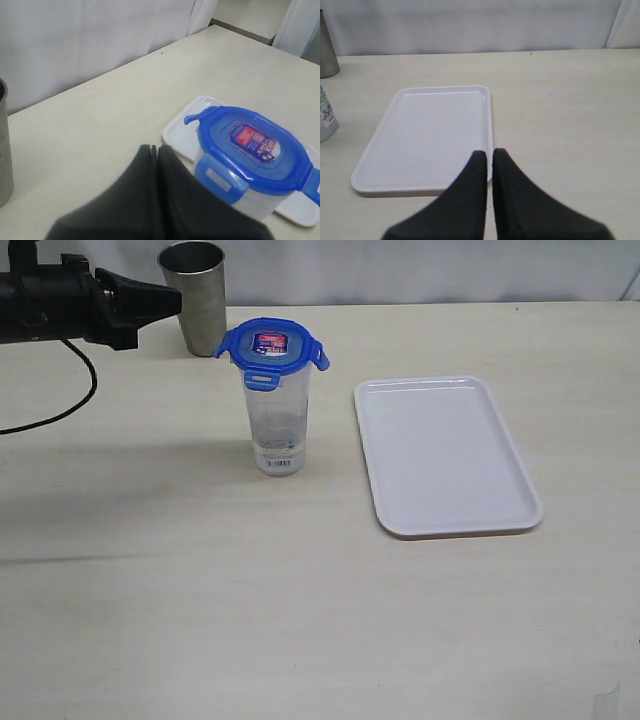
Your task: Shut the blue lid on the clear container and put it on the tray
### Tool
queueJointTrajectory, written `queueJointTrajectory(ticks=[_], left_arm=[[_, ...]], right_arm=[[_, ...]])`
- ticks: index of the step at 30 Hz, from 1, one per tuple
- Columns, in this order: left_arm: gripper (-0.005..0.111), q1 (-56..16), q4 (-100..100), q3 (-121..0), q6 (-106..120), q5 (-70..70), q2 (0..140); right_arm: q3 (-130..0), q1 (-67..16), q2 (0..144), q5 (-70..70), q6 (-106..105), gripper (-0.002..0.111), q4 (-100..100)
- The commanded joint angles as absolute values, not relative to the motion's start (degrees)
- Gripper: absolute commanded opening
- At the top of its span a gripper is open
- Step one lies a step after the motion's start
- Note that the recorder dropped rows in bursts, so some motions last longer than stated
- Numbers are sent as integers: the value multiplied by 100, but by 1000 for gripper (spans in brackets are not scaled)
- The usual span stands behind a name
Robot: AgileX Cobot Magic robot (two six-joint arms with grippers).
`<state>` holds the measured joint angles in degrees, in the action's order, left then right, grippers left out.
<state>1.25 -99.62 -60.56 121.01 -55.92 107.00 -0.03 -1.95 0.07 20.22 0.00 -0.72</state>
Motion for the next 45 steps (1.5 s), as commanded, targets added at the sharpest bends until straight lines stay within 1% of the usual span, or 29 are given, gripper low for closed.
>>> queueJointTrajectory(ticks=[1,5,9,12,14,16,20,23,26,29,34,38,41,45], left_arm=[[0,133,-9995,-6149,12279,-5712,10877],[0,133,-9995,-6250,12279,-5790,11145],[0,133,-9995,-6344,12279,-6064,11334],[0,133,-9995,-6367,12279,-6127,11375],[0,133,-9995,-6397,12279,-6116,11369],[0,133,-9995,-6408,12279,-6128,11378],[0,133,-9995,-6408,12279,-6153,11378],[0,133,-9995,-6408,12279,-6178,11378],[0,123,-9995,-6408,12279,-6240,11378],[0,26,-9995,-6408,12279,-6102,11378],[0,-238,-9995,-6480,12279,-5686,11378],[0,-340,-9995,-6548,12279,-5251,11378],[0,-340,-9995,-6599,12279,-5183,11382],[0,-340,-9995,-6731,12279,-5198,11428]], right_arm=[[0,-209,0,1771,-147,4,183],[0,-209,0,906,-262,4,795],[0,-209,0,-274,-214,4,644],[0,-209,0,-1599,-141,4,457],[0,-209,0,-2273,446,4,404],[0,-209,0,-2615,1147,4,289],[0,-209,0,-3080,1458,4,460],[0,-209,348,-3750,1974,4,636],[-82,-209,934,-4148,2344,4,1206],[-570,-209,1744,-4122,2401,4,2226],[-1565,-209,3419,-4122,3479,4,2874],[-2340,-209,4840,-4146,4157,4,4122],[-2910,-209,5981,-4467,4655,4,5119],[-3564,-209,7287,-5483,4896,4,6578]])
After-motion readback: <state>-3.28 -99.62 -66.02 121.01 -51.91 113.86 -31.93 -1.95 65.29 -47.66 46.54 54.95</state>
